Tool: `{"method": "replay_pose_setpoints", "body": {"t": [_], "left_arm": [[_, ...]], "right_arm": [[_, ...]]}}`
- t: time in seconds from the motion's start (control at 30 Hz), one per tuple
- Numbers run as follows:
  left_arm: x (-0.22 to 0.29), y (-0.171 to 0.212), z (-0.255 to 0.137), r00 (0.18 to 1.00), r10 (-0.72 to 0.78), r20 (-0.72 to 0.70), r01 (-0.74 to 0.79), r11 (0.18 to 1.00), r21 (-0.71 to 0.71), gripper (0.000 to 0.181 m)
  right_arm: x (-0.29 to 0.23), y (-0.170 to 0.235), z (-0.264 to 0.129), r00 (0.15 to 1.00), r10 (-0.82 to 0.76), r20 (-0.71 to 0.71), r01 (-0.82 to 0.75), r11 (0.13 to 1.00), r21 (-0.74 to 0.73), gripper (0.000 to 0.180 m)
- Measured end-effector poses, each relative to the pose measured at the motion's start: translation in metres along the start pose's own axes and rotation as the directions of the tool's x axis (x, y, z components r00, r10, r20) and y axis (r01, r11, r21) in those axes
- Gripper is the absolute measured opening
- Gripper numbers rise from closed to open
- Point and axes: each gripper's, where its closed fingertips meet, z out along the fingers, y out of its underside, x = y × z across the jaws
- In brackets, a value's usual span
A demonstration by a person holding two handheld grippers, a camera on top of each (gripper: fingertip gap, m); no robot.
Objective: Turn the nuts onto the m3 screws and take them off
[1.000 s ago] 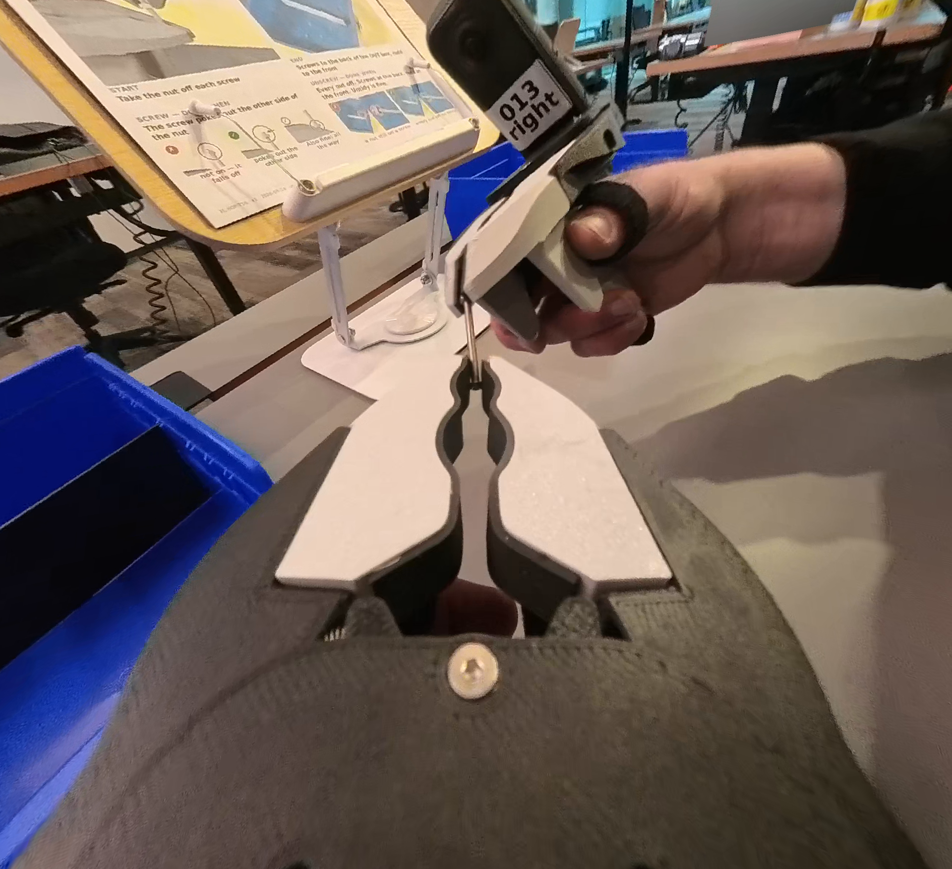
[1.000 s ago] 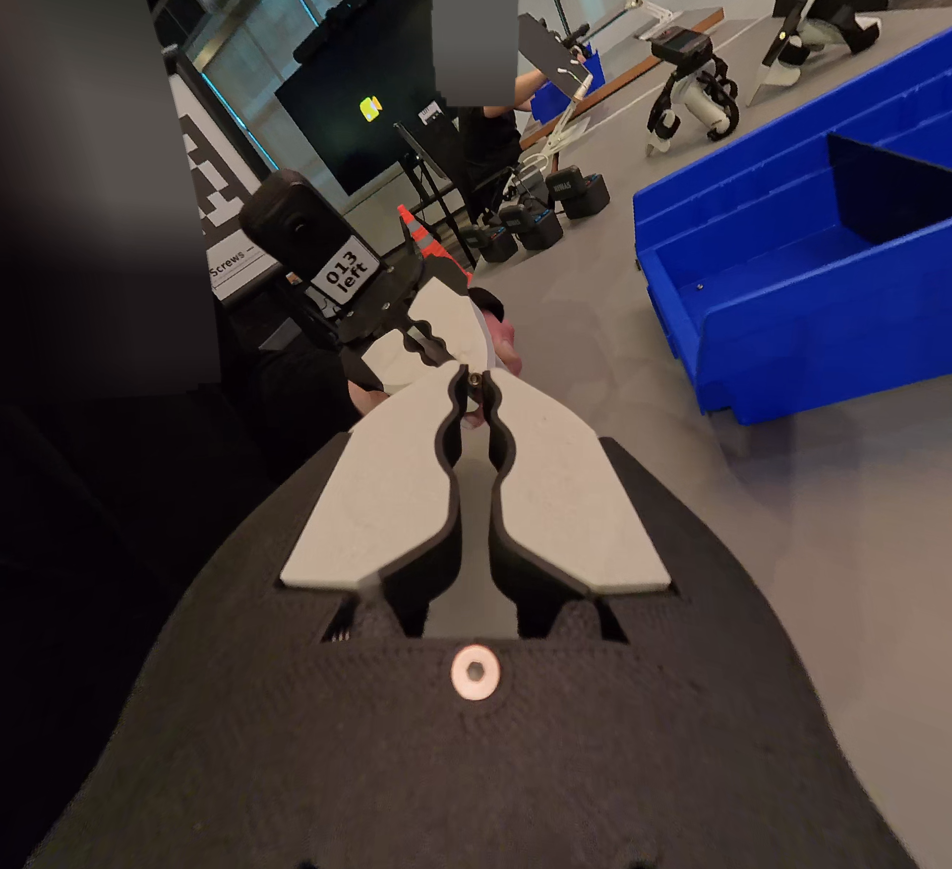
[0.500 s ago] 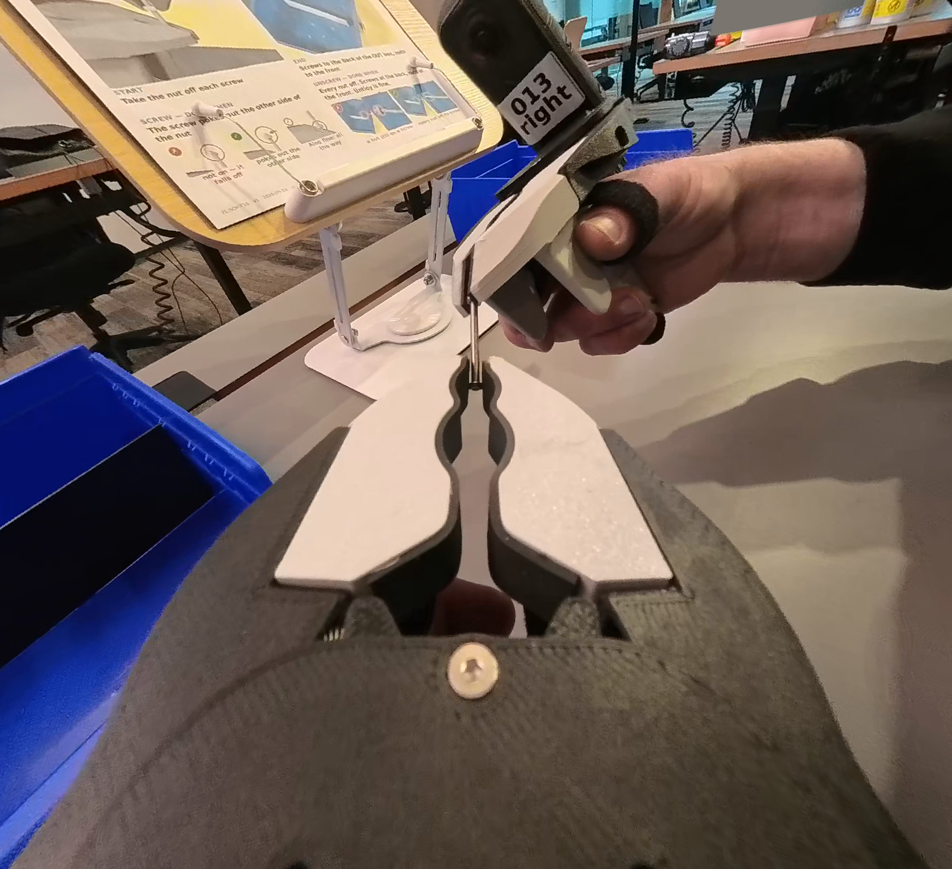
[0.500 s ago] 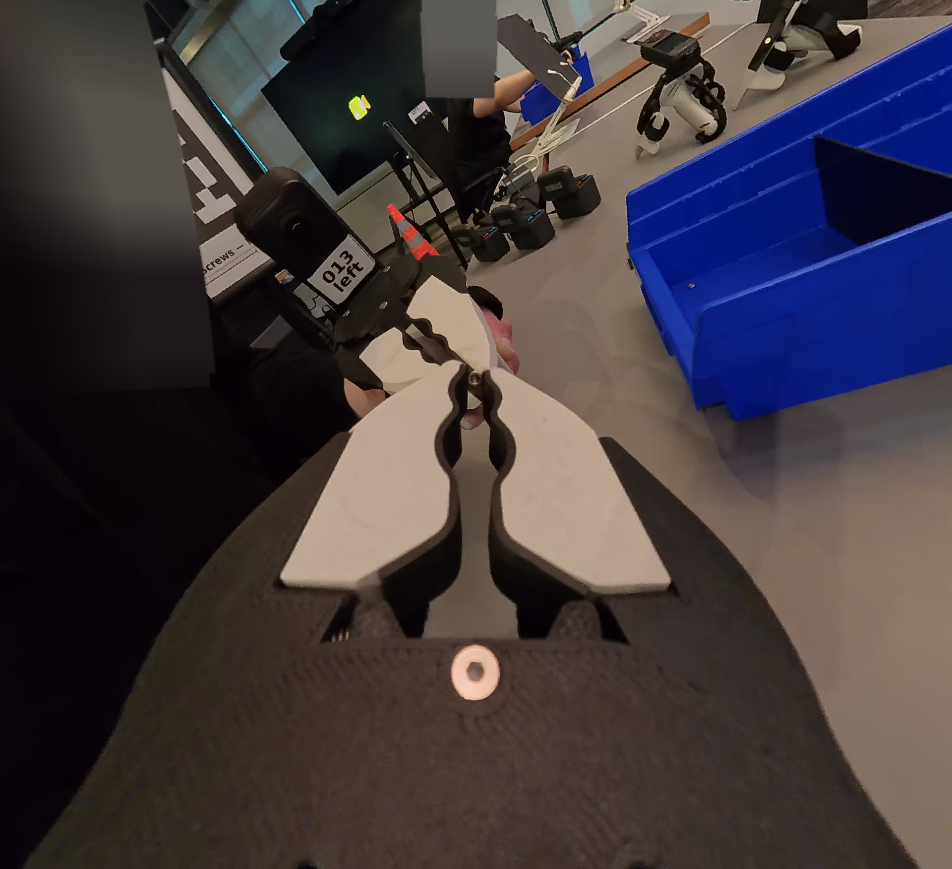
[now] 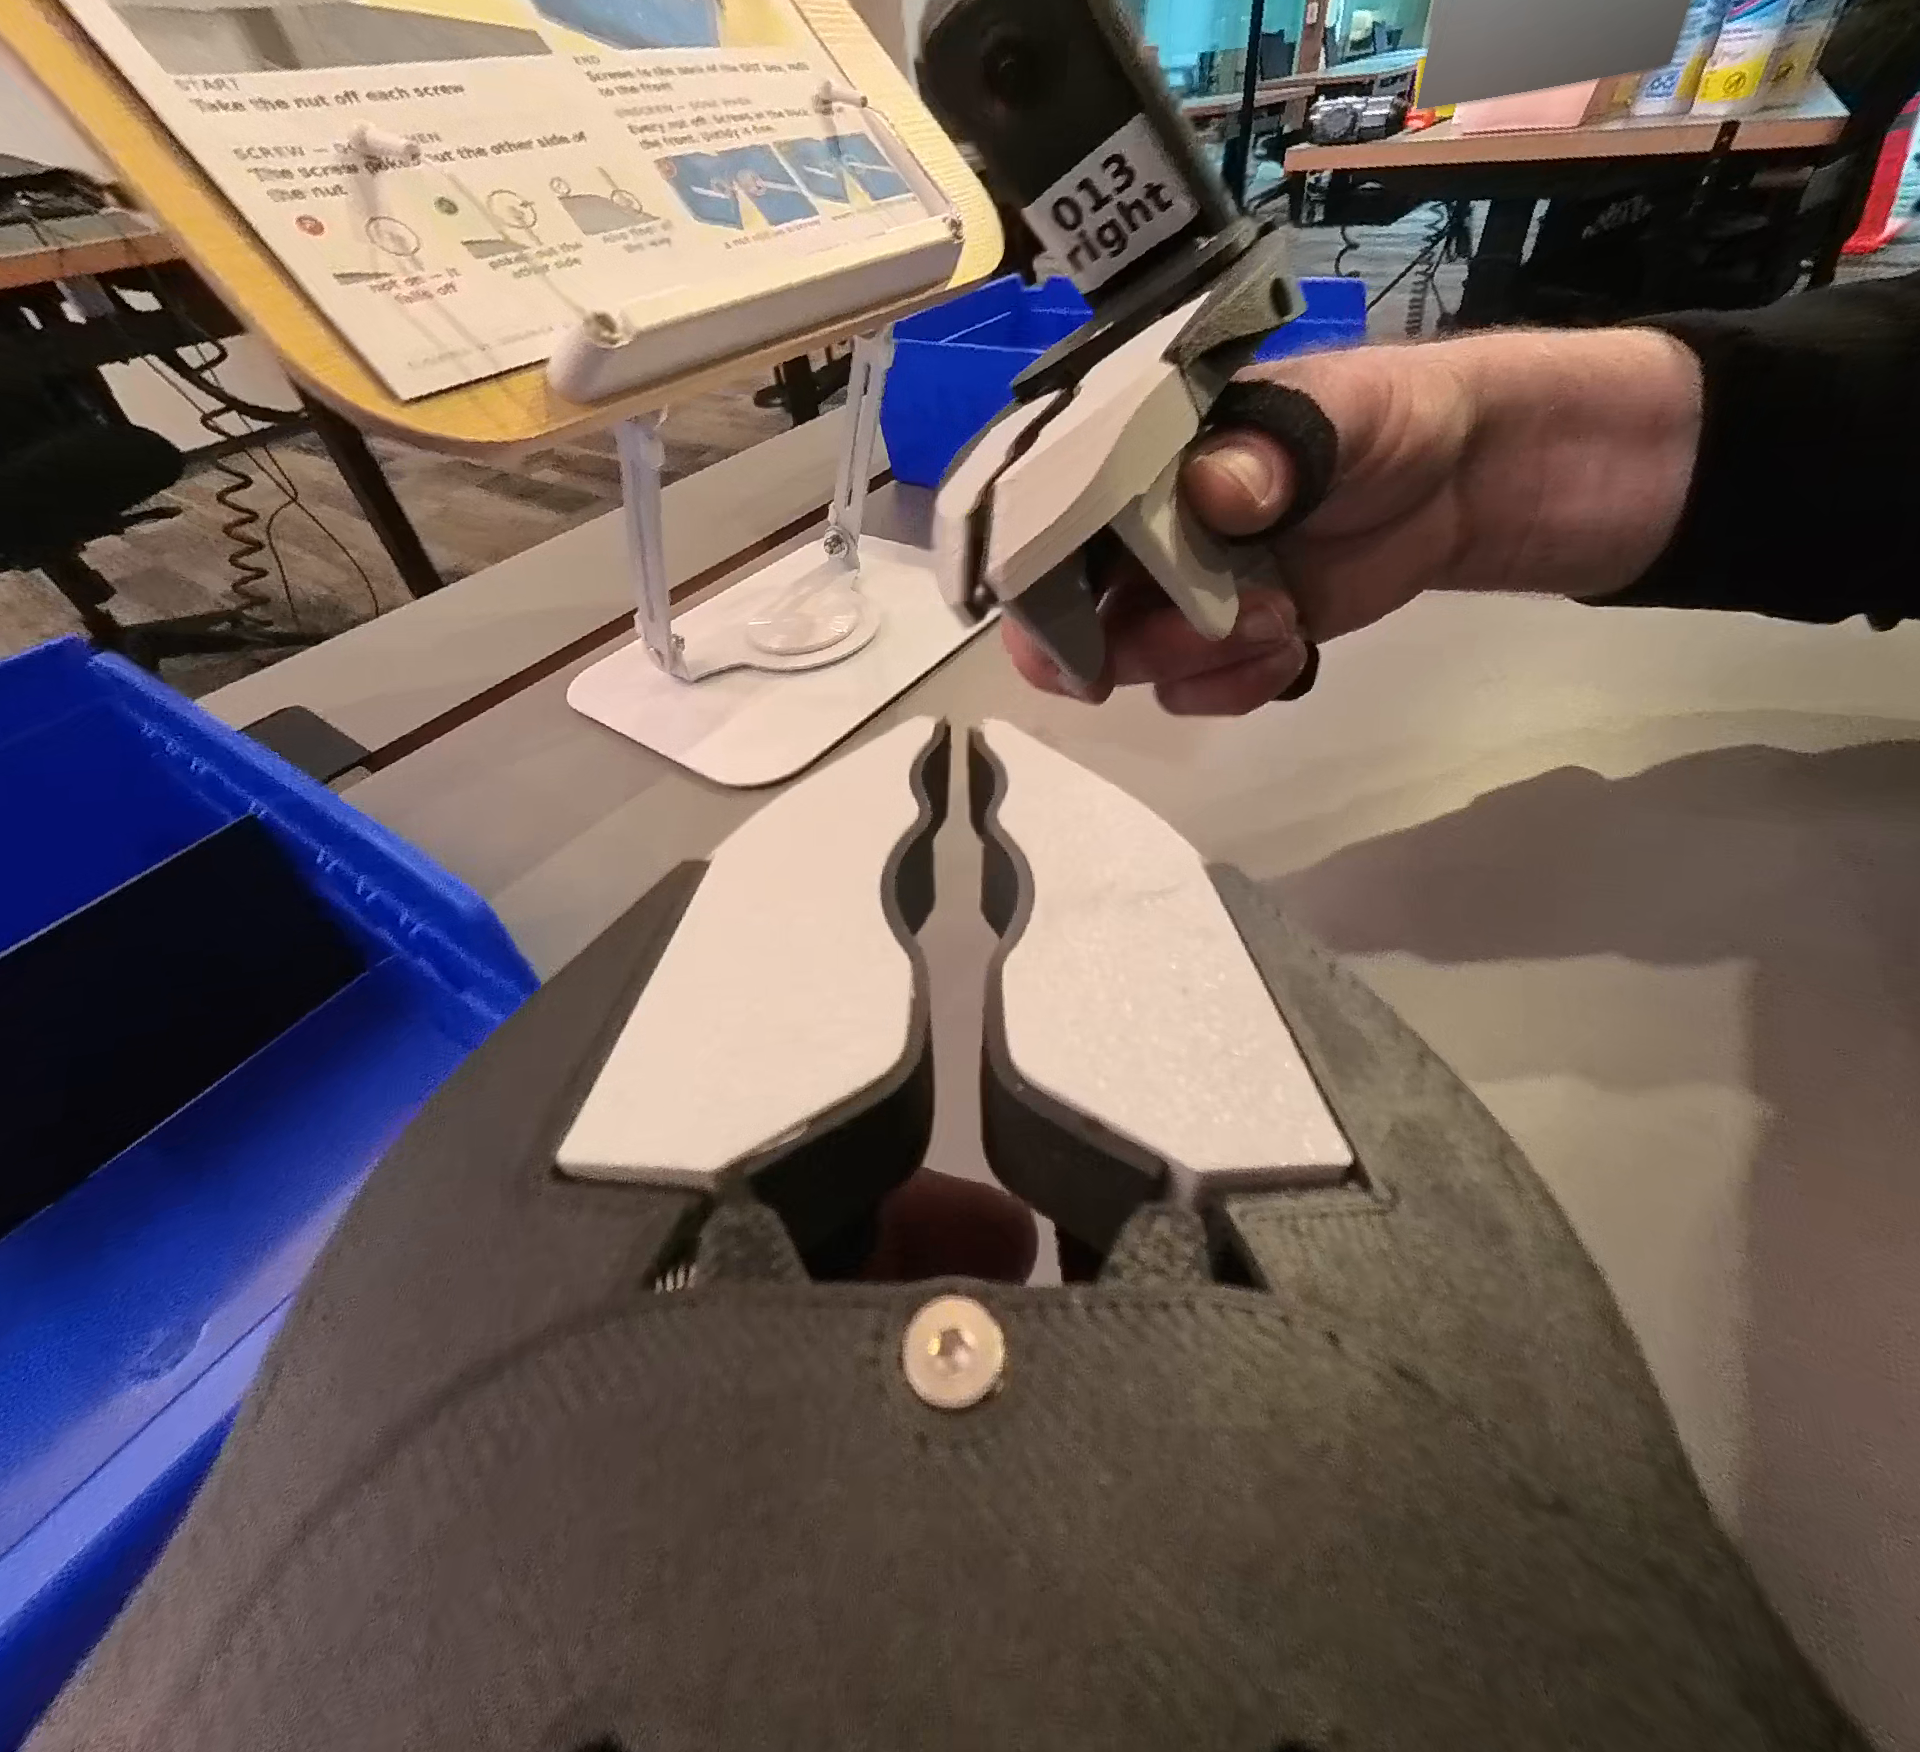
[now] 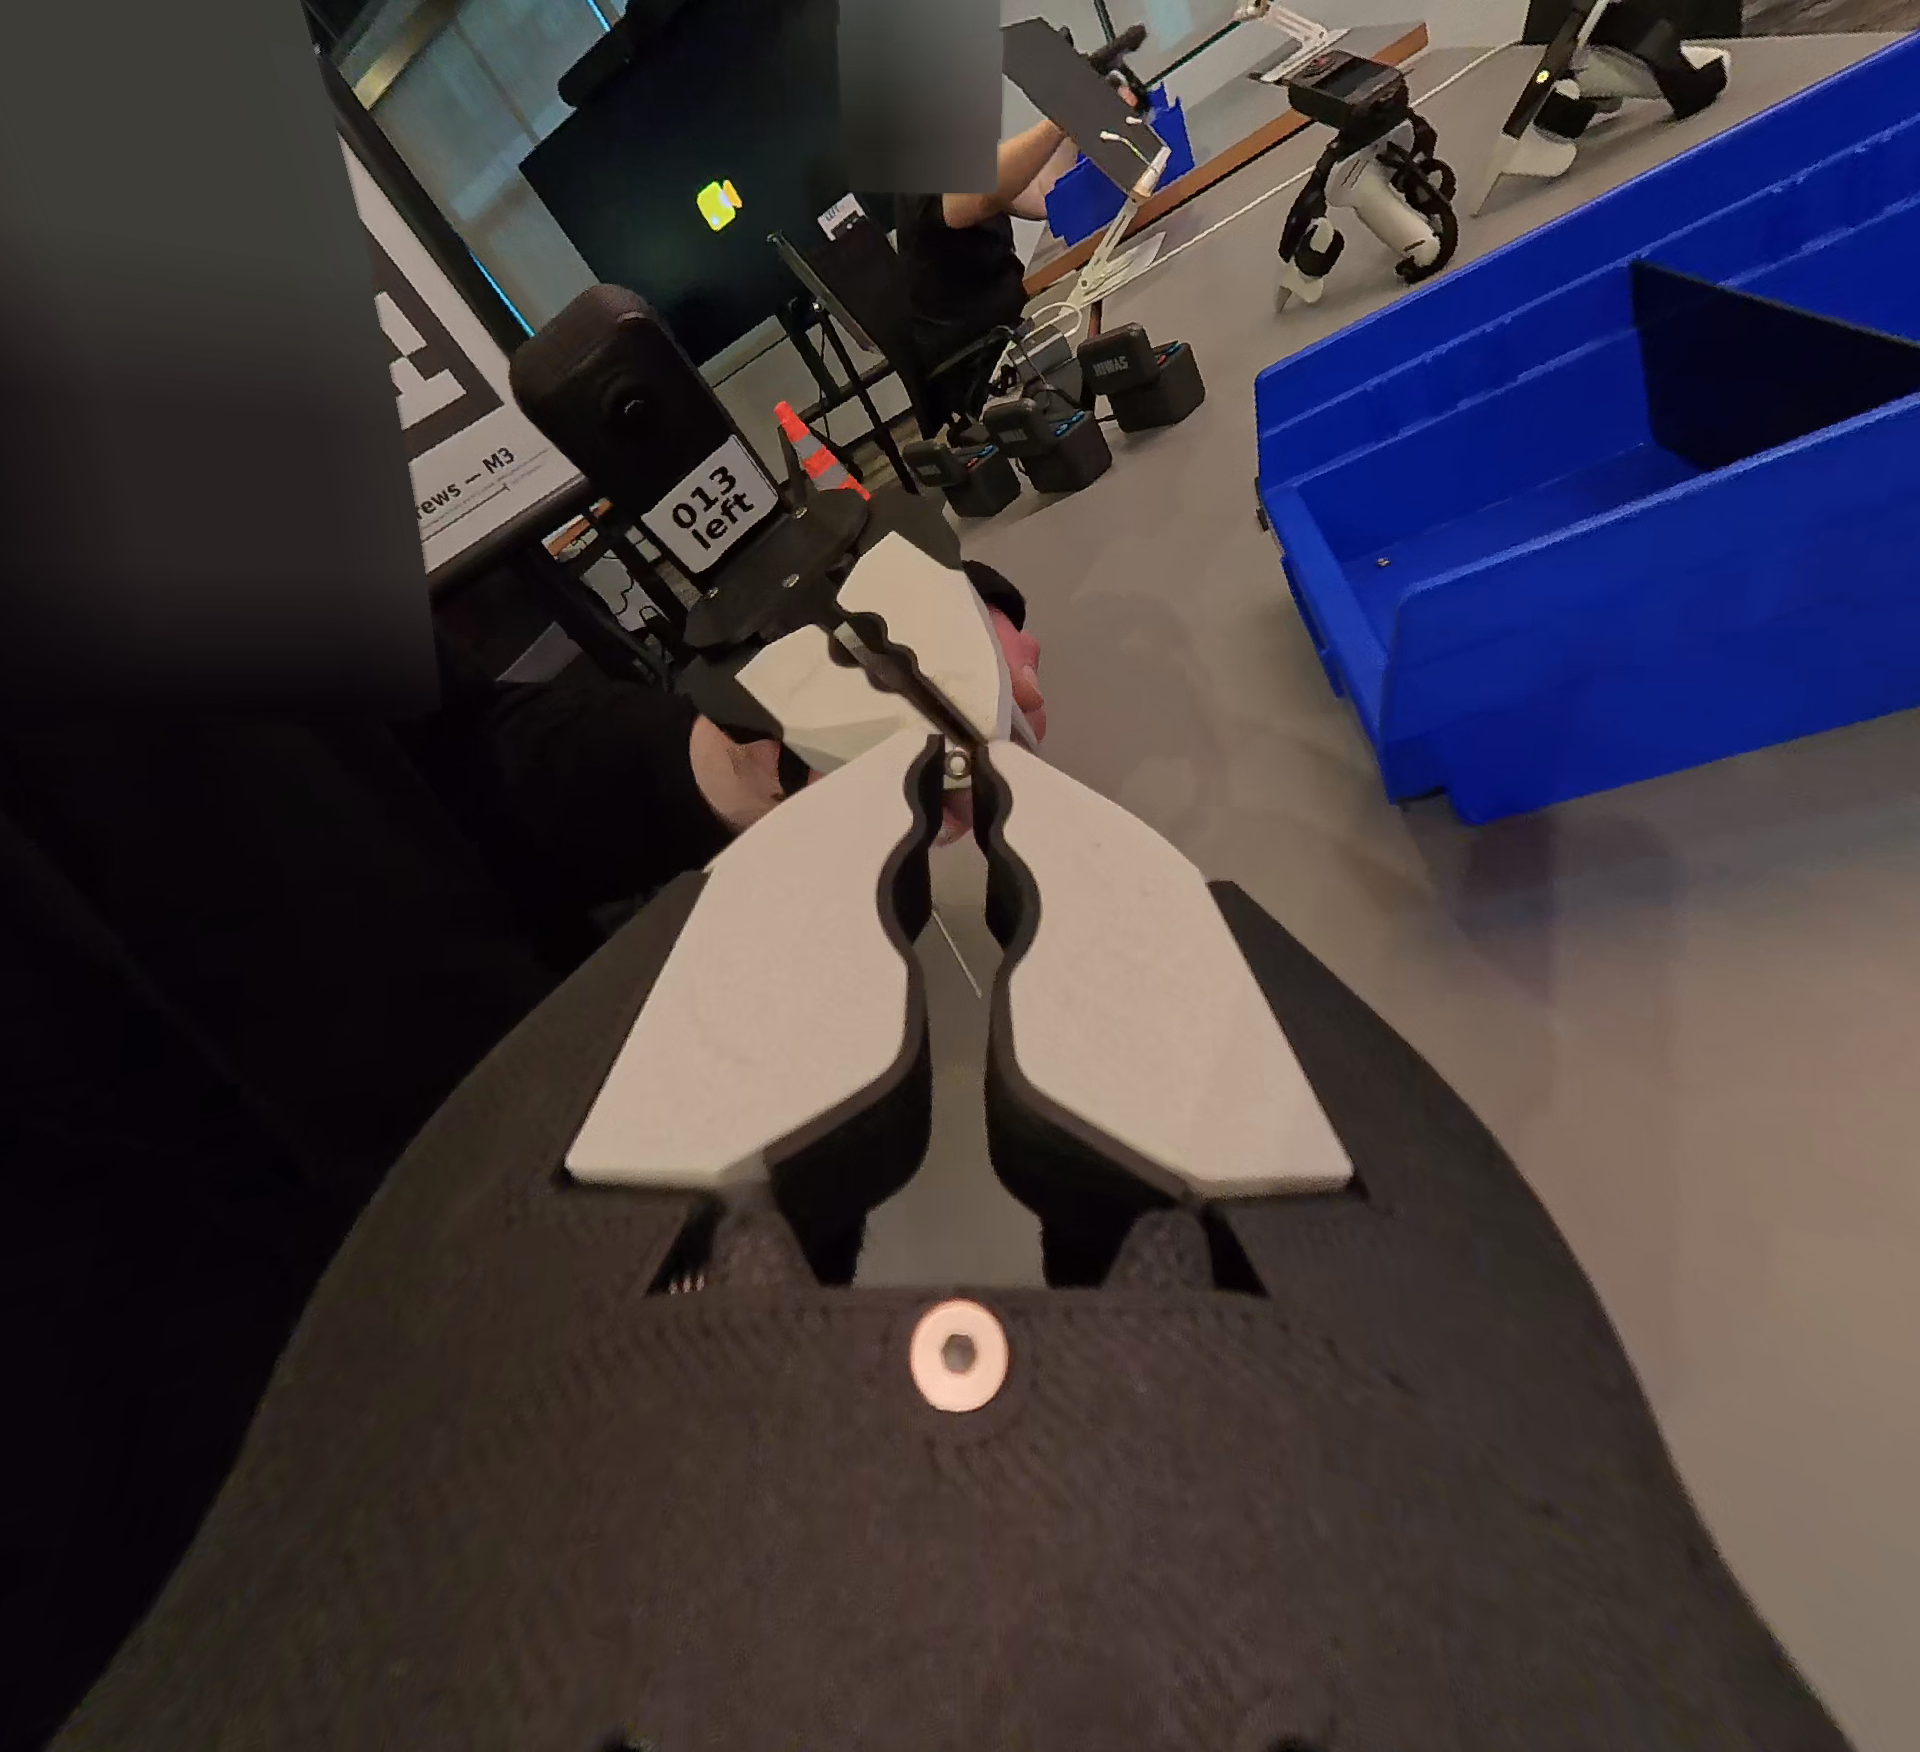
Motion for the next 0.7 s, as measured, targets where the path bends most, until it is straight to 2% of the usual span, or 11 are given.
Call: {"method": "replay_pose_setpoints", "body": {"t": [0.2, 0.43, 0.6, 0.7], "left_arm": [[-0.019, 0.005, -0.007, 0.991, -0.127, 0.028, 0.126, 0.991, 0.036, 0.0], [-0.032, 0.006, -0.014, 0.986, -0.163, 0.043, 0.161, 0.986, 0.046, 0.003], [-0.038, 0.006, -0.041, 0.991, -0.126, 0.049, 0.128, 0.991, -0.036, 0.008], [-0.043, 0.014, -0.066, 0.994, -0.066, 0.09, 0.078, 0.986, -0.146, 0.009]], "right_arm": [[0.003, 0.009, -0.004, 1.0, 0.001, -0.02, -0.002, 1.0, -0.021, 0.005], [0.003, 0.02, -0.002, 1.0, -0.016, -0.022, 0.015, 0.999, -0.049, 0.005], [0.002, 0.031, 0.002, 0.998, -0.055, -0.02, 0.053, 0.994, -0.096, 0.005], [0.002, 0.04, 0.005, 0.998, -0.068, -0.015, 0.065, 0.99, -0.123, 0.005]]}}
